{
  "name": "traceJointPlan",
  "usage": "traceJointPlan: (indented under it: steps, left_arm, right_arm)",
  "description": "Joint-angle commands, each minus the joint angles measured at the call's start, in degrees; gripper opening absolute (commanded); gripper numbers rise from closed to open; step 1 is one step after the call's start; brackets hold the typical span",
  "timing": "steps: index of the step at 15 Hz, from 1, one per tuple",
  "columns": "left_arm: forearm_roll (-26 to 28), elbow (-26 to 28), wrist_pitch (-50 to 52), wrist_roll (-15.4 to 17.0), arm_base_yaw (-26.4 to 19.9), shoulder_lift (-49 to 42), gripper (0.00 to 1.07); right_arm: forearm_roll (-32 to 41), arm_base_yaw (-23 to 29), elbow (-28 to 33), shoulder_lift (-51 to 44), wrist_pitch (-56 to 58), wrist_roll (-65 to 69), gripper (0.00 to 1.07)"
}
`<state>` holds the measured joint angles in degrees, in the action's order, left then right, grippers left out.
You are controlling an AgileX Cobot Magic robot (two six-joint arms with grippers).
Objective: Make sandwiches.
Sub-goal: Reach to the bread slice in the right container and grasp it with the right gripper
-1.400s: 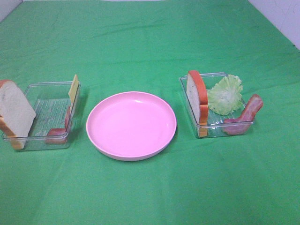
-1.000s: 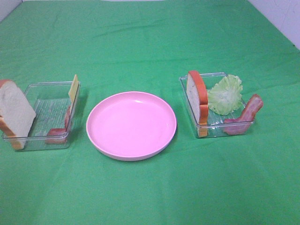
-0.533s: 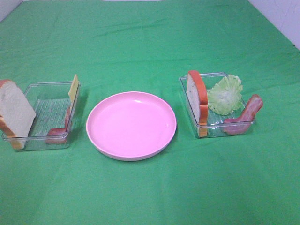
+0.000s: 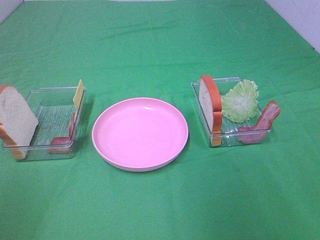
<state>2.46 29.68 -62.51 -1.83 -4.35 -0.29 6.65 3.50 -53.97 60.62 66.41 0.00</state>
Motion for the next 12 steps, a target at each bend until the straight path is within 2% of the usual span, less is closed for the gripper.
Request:
traceJointPlan:
  steps: [1, 2, 3, 6, 8, 10, 12]
  left_arm:
    - [0.6, -0.1, 0.8, -0.1, -0.2, -0.7, 1.0]
    - [0.6, -0.1, 0.8, -0.1, -0.2, -0.7, 1.0]
    - [0.6, -0.1, 0.8, -0.1, -0.2, -0.7, 1.0]
    - [0.6, -0.1, 0.8, -0.1, -0.2, -0.7, 1.0]
    - [0.6, -0.1, 0.8, -0.1, -0.2, -0.7, 1.0]
    - [0.6, -0.1, 0.8, -0.1, -0.2, -0.7, 1.0]
    - [0.6, -0.1, 0.8, -0.1, -0.2, -0.7, 1.0]
  right_arm:
    - [1.0, -0.1, -8.3, 10.9, 0.6, -3.1, 0.96]
    - [1.4, -0.1, -16.5, 19.1, 1.1, -3.6, 0.96]
    - [1.4, -0.1, -18.1, 21.0, 1.3, -3.8, 0.96]
    - [4.0, 0.0, -28.4, 29.3, 2.8, -4.1, 0.96]
    - [7.4, 0.9, -32.4, 33.1, 2.7, -4.2, 0.96]
    - [7.2, 3.6, -34.8, 35.8, 2.6, -3.0, 0.96]
    - [6.3, 9.2, -39.6, 41.9, 2.5, 0.0, 0.96]
